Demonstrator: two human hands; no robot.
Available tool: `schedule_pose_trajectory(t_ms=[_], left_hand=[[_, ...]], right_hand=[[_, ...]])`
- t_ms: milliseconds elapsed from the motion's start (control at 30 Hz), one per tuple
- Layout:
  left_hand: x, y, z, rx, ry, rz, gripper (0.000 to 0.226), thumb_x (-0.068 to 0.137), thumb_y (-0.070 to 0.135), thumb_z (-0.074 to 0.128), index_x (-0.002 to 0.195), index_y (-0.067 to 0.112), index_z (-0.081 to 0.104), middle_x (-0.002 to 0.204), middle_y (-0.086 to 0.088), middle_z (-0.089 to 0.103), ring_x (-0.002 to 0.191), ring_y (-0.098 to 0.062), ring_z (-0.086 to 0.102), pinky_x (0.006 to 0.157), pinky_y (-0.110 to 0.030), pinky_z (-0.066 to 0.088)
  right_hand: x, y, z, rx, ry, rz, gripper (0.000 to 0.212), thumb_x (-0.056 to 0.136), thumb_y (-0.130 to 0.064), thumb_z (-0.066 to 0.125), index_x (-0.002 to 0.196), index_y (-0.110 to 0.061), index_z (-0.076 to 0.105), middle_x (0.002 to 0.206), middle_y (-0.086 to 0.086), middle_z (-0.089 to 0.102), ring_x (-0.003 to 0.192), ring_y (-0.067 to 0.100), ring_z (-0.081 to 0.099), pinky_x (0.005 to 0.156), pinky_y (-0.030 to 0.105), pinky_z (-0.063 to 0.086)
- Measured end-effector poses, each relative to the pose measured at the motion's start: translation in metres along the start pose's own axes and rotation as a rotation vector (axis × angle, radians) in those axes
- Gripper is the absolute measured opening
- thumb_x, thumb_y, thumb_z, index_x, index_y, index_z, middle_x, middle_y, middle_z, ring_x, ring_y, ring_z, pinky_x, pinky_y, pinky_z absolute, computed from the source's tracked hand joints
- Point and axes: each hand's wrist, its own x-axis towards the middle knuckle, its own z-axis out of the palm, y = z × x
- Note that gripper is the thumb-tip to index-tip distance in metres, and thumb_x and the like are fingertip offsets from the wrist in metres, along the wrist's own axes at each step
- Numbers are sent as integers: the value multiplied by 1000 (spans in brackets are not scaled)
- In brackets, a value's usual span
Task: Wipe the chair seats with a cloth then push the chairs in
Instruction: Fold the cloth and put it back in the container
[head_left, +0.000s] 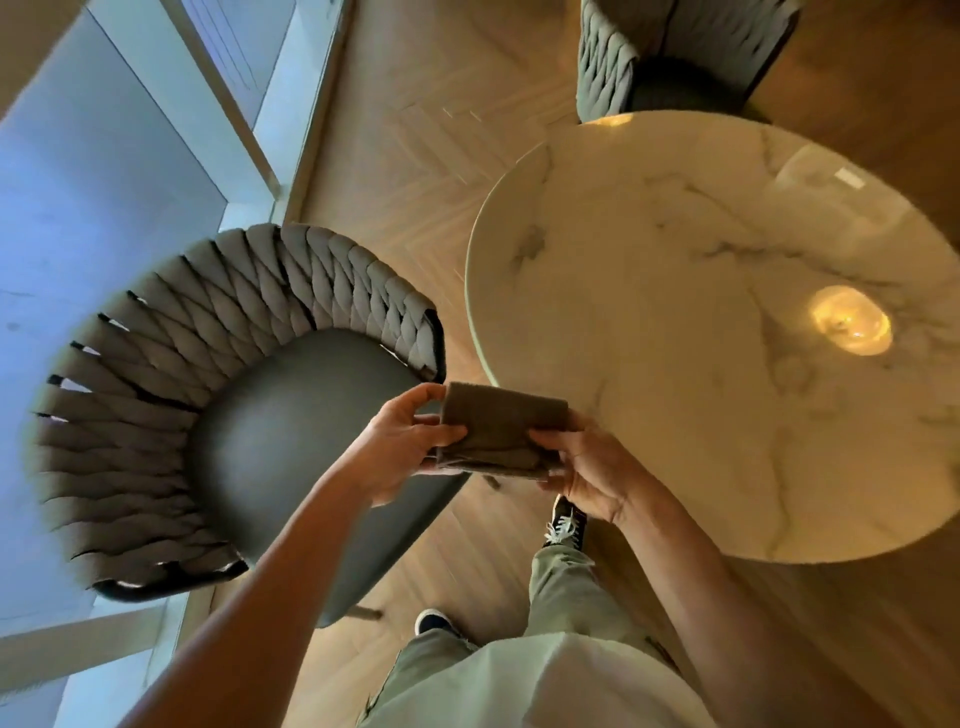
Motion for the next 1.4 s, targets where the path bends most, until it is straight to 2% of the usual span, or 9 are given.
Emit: schedule_pose_trajectory(t_ms=[133, 267, 400, 567, 700, 800, 933, 1133, 1400], left_hand=[[51, 29, 43, 11, -80, -10, 29, 90, -9, 51, 101, 15, 63, 96, -13, 67, 83, -24, 68, 77, -35, 59], [104, 60, 90, 46, -192, 16, 39, 90, -12, 48, 81, 18, 71, 91, -10, 71, 77, -21, 70, 65, -29, 60], [156, 87, 145, 98, -245, 43, 57, 89, -19, 41, 57, 18, 70, 74, -4, 69, 66, -13, 67, 64, -22, 57], [216, 106, 193, -11, -284, -39, 31, 90, -9, 37, 74, -2, 62, 78, -13, 61, 66, -18, 63, 64, -26, 58], [252, 115, 222, 144, -319, -1, 12, 75, 1, 71, 70, 12, 72, 76, -7, 64, 70, -15, 61, 67, -21, 54], [278, 124, 239, 322, -292, 41, 25, 69, -3, 75, 68, 22, 74, 82, -8, 66, 76, -19, 57, 71, -26, 46], [316, 136, 264, 570, -212, 137, 33, 78, -2, 71, 66, 29, 74, 73, -2, 68, 71, -20, 52, 68, -31, 39], [366, 172, 324, 725, -190, 220, 24, 83, -1, 66, 84, 21, 74, 69, 0, 67, 55, -9, 54, 49, -13, 42], [463, 219, 425, 873, -206, 397, 37, 83, -2, 58, 89, 32, 72, 93, -3, 67, 66, -10, 55, 47, -14, 43]], right_hand=[[-1, -47, -50, 65, 49, -87, 28, 90, 8, 52, 98, -15, 64, 76, 8, 66, 58, 16, 65, 40, 22, 48], [-2, -98, -102, -2, 66, -219, 53, 87, 19, 44, 67, -22, 72, 77, 4, 67, 71, 17, 66, 51, 22, 53], [-6, -145, -152, -145, 114, -289, 58, 80, 29, 39, 56, -17, 66, 93, 11, 63, 81, 19, 62, 59, 23, 51], [-6, -181, -203, -204, 221, -271, 37, 73, 11, 41, 60, -11, 68, 95, 14, 62, 80, 14, 54, 59, 16, 39], [0, -200, -236, -50, 270, -254, 41, 85, 1, 36, 65, -4, 72, 77, 1, 70, 90, 15, 51, 71, 18, 41], [11, -214, -253, -372, 364, -281, 16, 86, -5, 61, 78, -12, 73, 69, -13, 67, 68, -4, 58, 66, 13, 40], [36, -229, -279, -492, 545, -265, 26, 75, 1, 76, 70, -25, 75, 74, -8, 71, 70, 7, 64, 72, 18, 49], [61, -274, -327, -516, 726, -334, 27, 76, -2, 76, 71, -28, 72, 73, -10, 69, 63, -5, 61, 63, 5, 43], [90, -343, -419, -524, 947, -483, 19, 80, -1, 71, 91, -15, 76, 91, -6, 65, 88, 6, 60, 79, 8, 45]])
